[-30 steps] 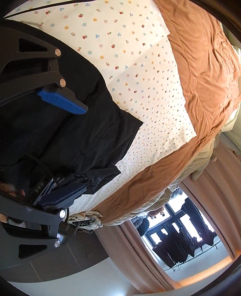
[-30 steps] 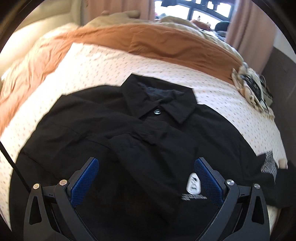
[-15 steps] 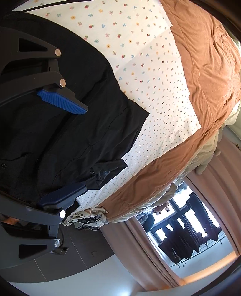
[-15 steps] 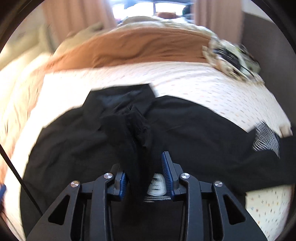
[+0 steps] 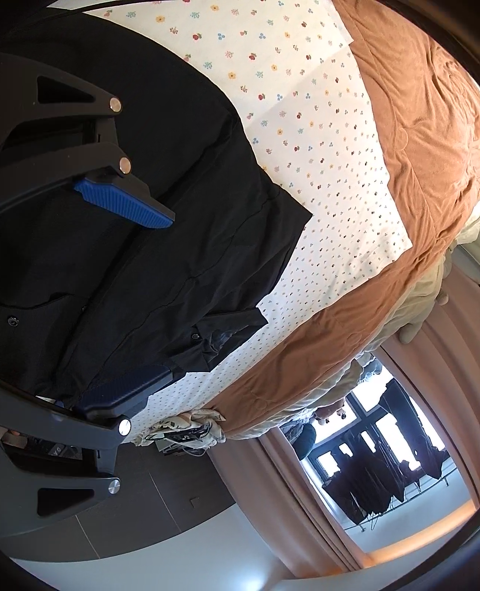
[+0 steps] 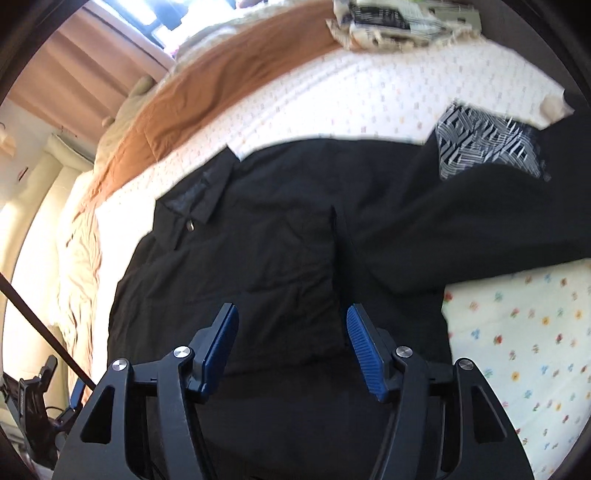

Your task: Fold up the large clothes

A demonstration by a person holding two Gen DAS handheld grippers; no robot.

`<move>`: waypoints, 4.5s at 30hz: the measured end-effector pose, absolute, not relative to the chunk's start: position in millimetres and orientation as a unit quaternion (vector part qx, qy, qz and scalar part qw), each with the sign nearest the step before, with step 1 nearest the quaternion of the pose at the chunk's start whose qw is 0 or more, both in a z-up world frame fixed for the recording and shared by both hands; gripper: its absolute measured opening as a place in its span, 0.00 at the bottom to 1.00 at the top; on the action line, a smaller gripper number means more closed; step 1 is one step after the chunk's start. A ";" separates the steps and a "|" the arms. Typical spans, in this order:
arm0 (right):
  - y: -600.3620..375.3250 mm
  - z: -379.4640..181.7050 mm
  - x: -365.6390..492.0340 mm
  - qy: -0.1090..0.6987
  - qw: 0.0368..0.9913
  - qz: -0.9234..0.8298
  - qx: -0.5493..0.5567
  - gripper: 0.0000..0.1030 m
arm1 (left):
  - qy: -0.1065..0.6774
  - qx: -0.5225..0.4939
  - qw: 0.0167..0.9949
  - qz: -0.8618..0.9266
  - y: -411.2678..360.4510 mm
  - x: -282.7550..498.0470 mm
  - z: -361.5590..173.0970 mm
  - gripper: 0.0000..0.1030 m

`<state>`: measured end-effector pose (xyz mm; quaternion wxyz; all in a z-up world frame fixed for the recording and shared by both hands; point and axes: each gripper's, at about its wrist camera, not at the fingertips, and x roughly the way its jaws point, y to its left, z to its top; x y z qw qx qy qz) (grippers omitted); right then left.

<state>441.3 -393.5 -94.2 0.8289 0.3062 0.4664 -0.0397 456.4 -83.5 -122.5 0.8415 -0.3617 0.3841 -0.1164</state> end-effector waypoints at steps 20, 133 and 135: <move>-362.1 -125.5 521.2 0.506 0.839 -0.094 0.179 0.23 | 0.408 -0.339 0.841 -0.107 -101.5 462.4 -135.1 0.75; -433.7 -53.9 420.0 0.358 0.883 -0.018 0.304 0.82 | 0.403 -0.333 0.846 -0.104 -125.4 455.4 -120.2 0.96; -444.9 -55.8 417.6 0.361 0.882 -0.038 0.300 0.82 | 0.405 -0.327 0.847 -0.107 -129.2 456.0 -120.1 0.96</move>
